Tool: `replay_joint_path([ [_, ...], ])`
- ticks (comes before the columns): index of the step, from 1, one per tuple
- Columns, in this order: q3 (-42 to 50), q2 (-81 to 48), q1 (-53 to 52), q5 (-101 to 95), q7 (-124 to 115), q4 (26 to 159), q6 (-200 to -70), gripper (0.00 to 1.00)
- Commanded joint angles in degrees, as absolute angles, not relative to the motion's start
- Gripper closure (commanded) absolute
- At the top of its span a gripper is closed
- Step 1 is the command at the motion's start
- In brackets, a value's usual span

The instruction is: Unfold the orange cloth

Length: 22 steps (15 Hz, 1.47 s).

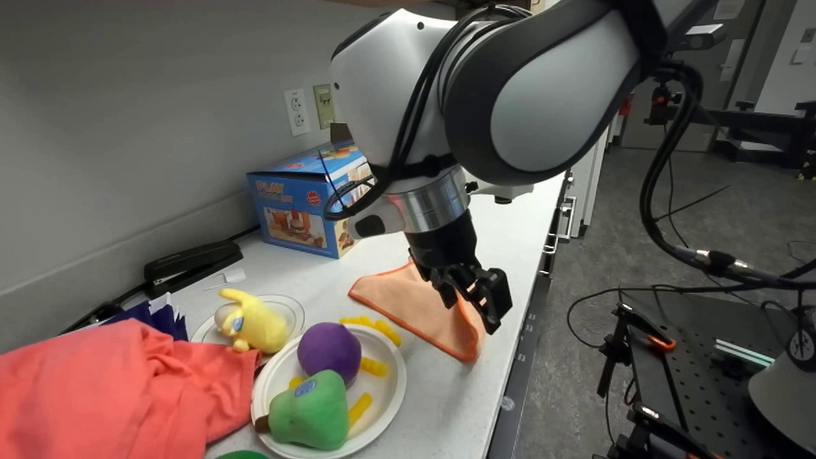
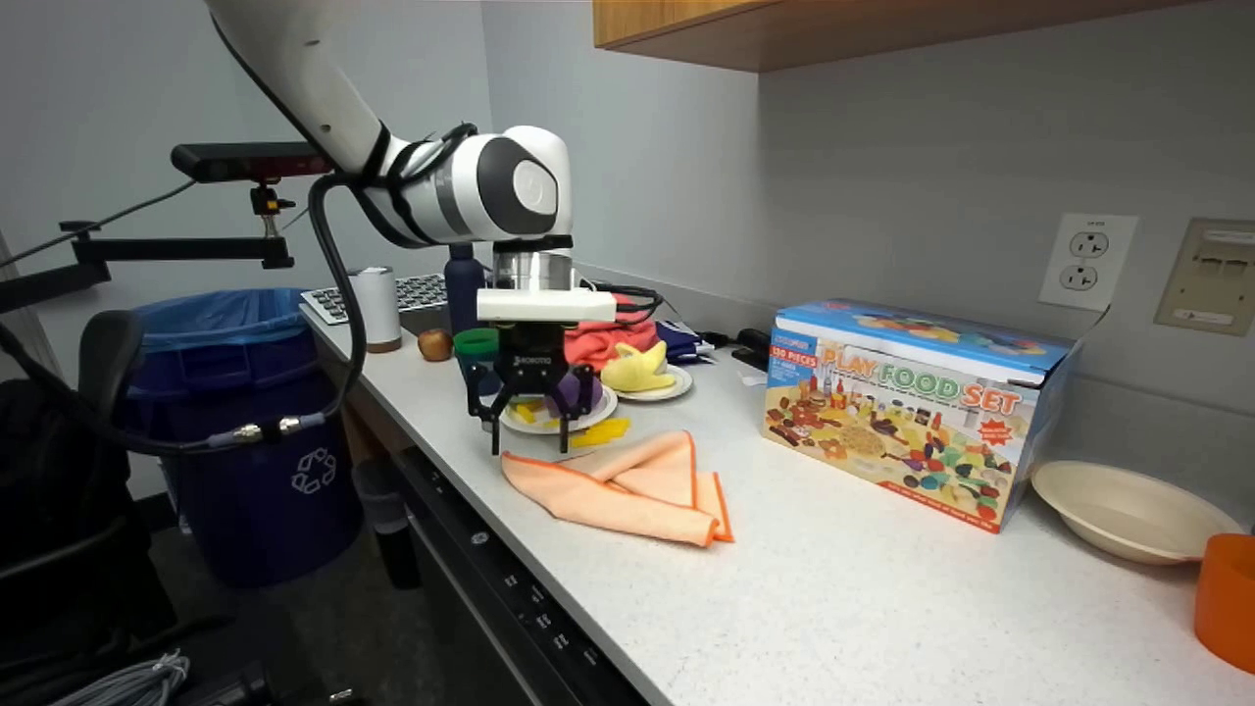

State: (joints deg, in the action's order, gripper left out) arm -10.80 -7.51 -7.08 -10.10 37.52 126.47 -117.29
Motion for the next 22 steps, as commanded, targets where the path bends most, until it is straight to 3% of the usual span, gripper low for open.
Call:
replay_joint_path([
  [1,-9.6,-6.2,-6.2,-11.5,43.7,124.8,-113.8,0.0],
  [12,-1.9,-9.8,0.3,-13.7,62.6,118.9,-111.6,0.0],
  [22,0.8,-15.6,3.8,-11.1,53.6,115.7,-118.1,0.0],
])
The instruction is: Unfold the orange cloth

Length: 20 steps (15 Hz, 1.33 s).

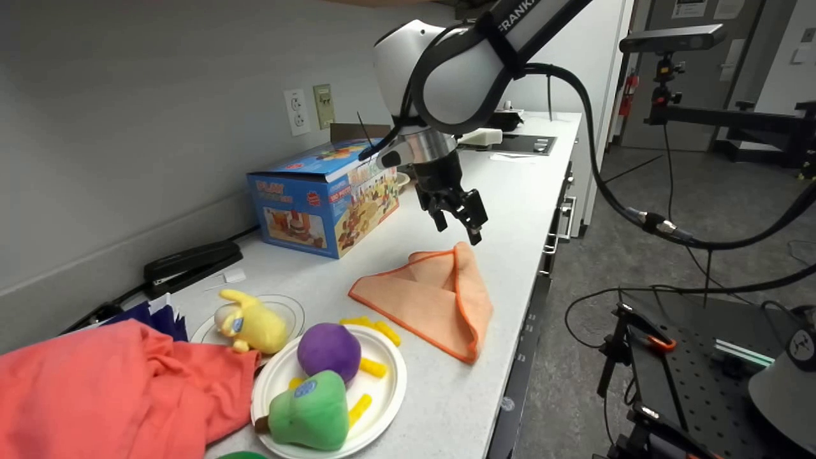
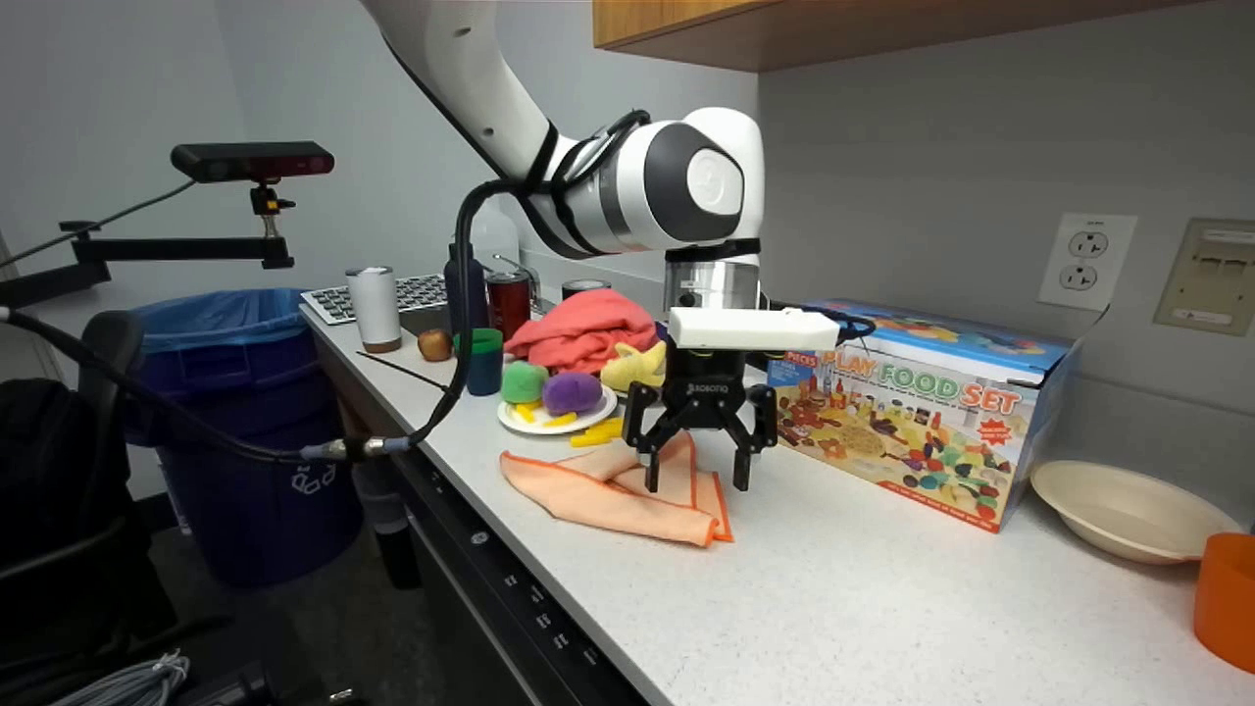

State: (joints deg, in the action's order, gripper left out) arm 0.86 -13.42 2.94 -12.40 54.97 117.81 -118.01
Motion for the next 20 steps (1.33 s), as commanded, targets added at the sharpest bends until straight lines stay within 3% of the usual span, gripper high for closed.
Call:
replay_joint_path([
  [1,0.8,-16.0,4.0,-10.6,53.3,115.5,-117.9,0.0],
  [5,0.7,-17.1,4.8,-9.7,52.2,114.9,-117.4,0.0],
  [7,0.8,-17.4,5.1,-9.4,51.7,114.9,-117.5,0.16],
  [8,0.9,-17.5,5.3,-9.3,51.5,114.9,-117.4,0.32],
  [9,0.9,-17.5,5.4,-9.3,51.4,114.9,-117.2,0.42],
  [16,0.9,-17.8,6.0,-9.1,49.6,115.1,-117.3,0.95],
  [17,1.0,-17.8,6.1,-9.1,49.2,115.1,-117.4,1.0],
  [20,0.9,-16.4,6.0,-9.4,47.6,115.9,-118.0,1.0],
])
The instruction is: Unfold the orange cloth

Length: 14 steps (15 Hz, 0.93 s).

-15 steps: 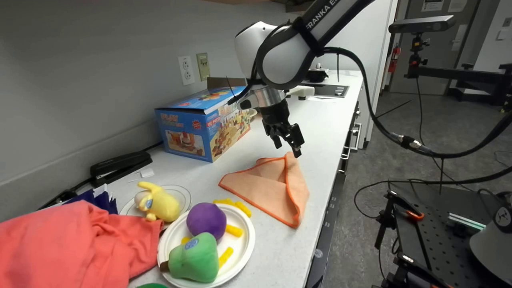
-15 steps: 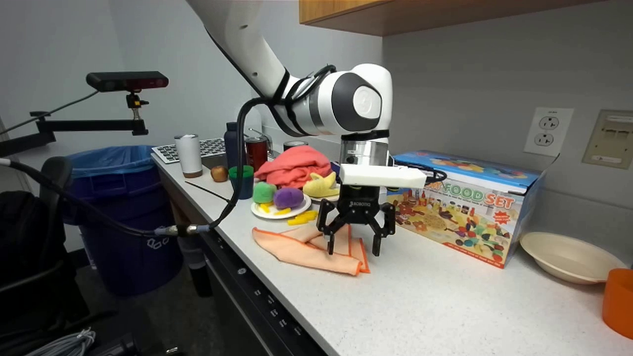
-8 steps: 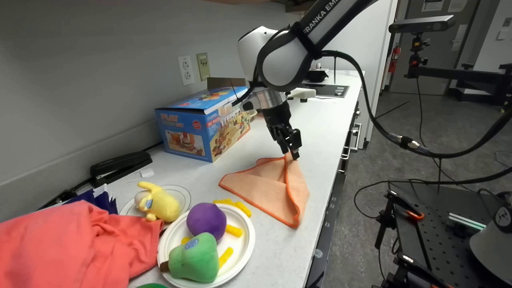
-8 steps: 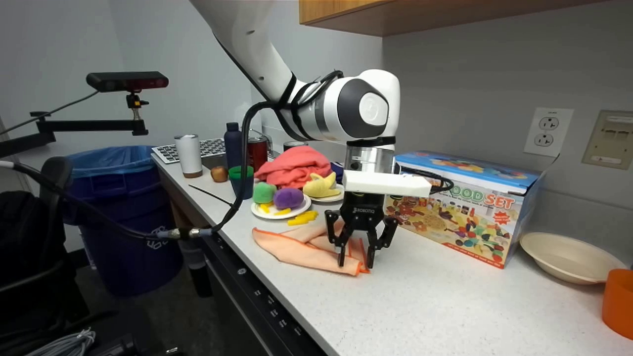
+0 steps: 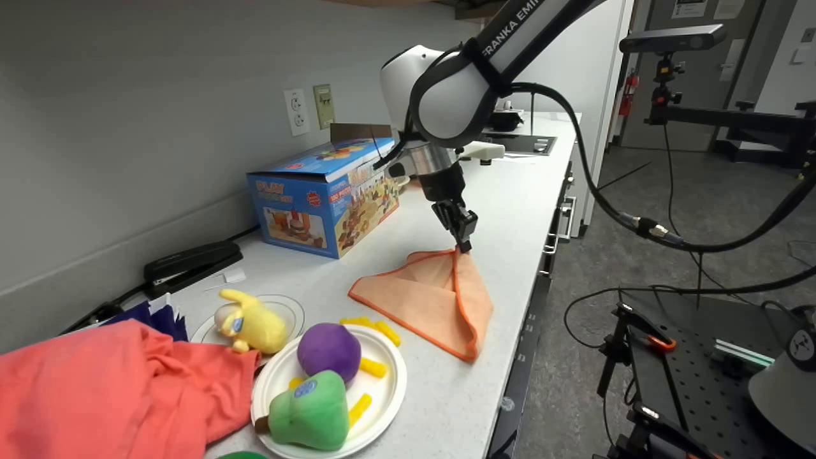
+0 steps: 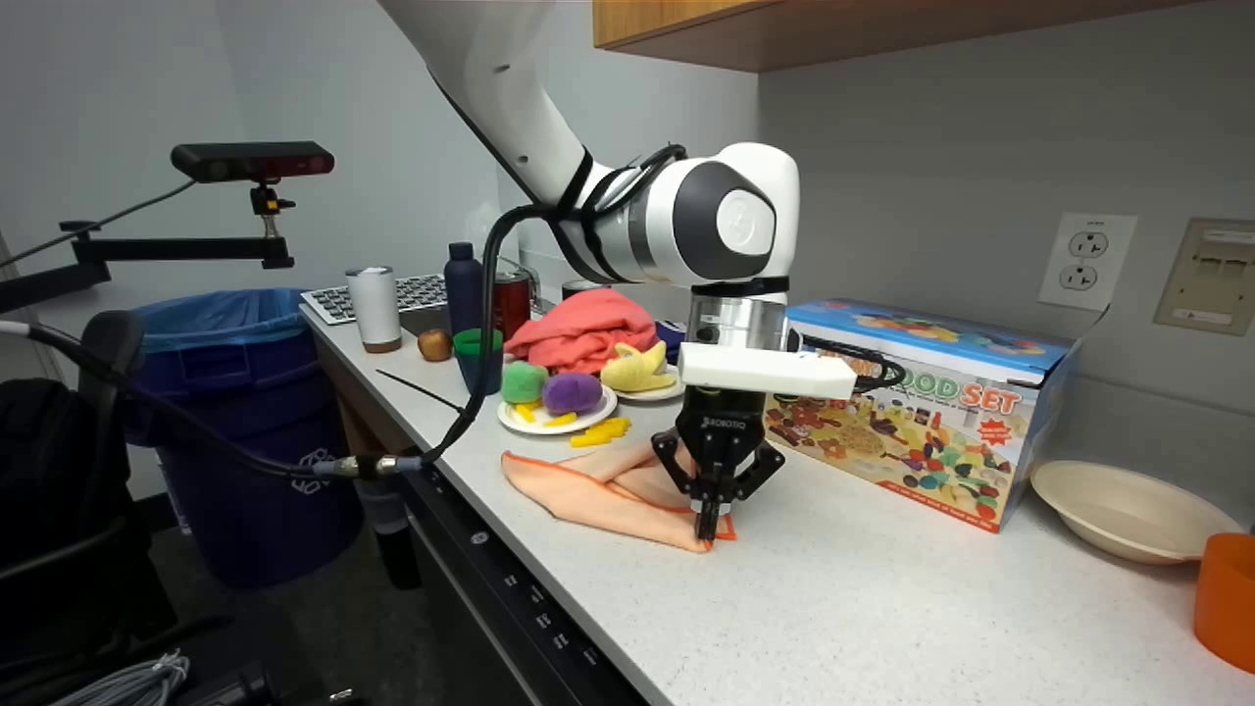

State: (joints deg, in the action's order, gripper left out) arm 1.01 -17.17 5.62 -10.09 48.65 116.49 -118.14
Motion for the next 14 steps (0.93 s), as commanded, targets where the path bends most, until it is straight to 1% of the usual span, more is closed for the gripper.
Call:
replay_joint_path([
  [1,0.9,-15.5,5.8,-10.0,47.1,116.5,-118.4,0.99],
  [5,1.0,-10.5,5.2,-12.2,46.7,120.0,-120.0,0.99],
  [9,1.6,-4.2,4.5,-17.8,44.9,125.8,-124.7,0.99],
  [14,2.6,2.1,4.8,-28.9,37.6,134.6,-133.5,0.99],
])
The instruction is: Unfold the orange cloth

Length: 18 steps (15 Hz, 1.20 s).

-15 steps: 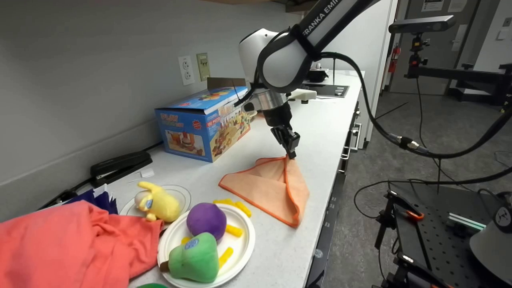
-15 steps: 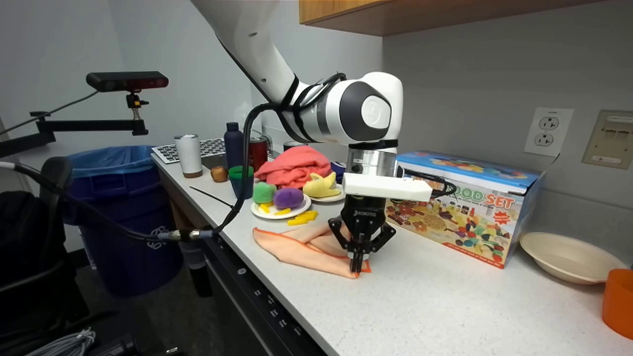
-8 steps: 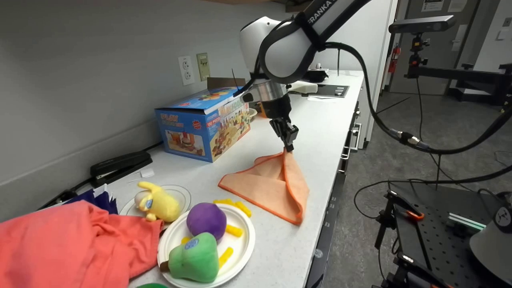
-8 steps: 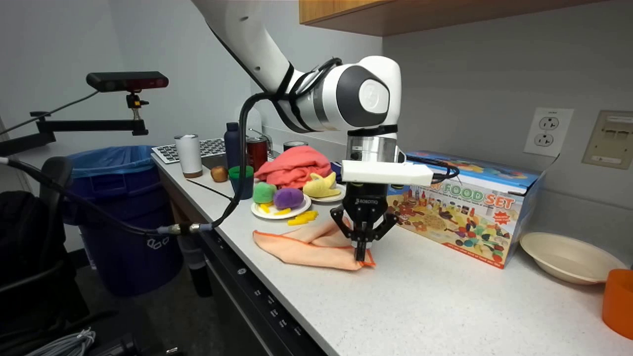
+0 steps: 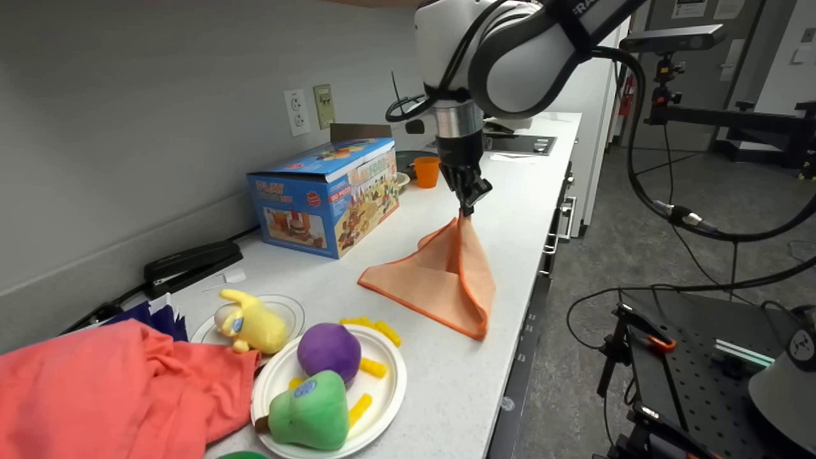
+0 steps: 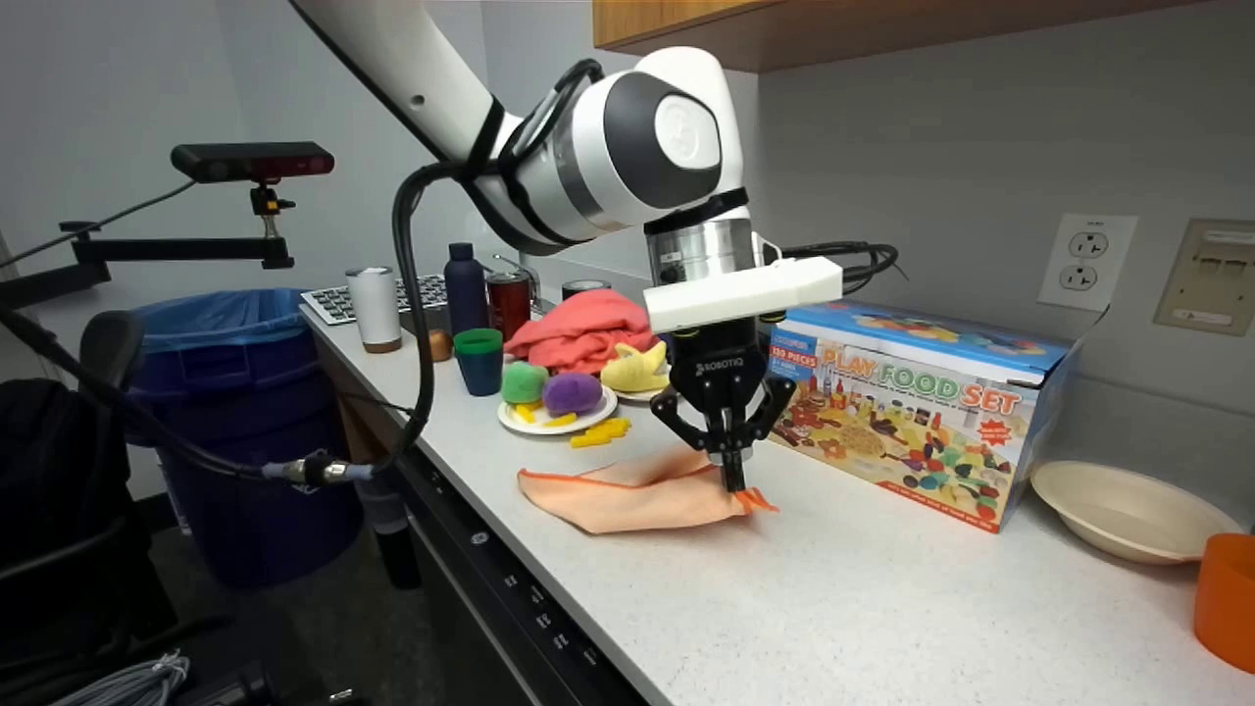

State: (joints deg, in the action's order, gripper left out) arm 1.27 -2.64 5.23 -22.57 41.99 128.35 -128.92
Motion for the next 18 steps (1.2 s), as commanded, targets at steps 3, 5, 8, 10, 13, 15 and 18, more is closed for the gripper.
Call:
replay_joint_path([
  [3,3.4,3.0,5.3,-36.2,31.2,137.4,-134.3,0.72],
  [5,3.9,3.3,5.5,-38.4,28.6,138.6,-133.7,0.58],
  [8,4.7,3.2,5.6,-36.2,28.6,139.0,-132.2,0.35],
  [10,5.1,2.7,5.7,-34.3,27.9,138.5,-132.9,0.2],
  [13,5.4,1.0,5.5,-29.1,26.8,136.2,-133.9,0.0],
  [15,5.3,-0.2,5.3,-23.9,26.7,134.5,-133.9,0.0],
  [18,5.0,-2.8,5.3,-19.4,25.8,131.7,-134.6,0.0],
])
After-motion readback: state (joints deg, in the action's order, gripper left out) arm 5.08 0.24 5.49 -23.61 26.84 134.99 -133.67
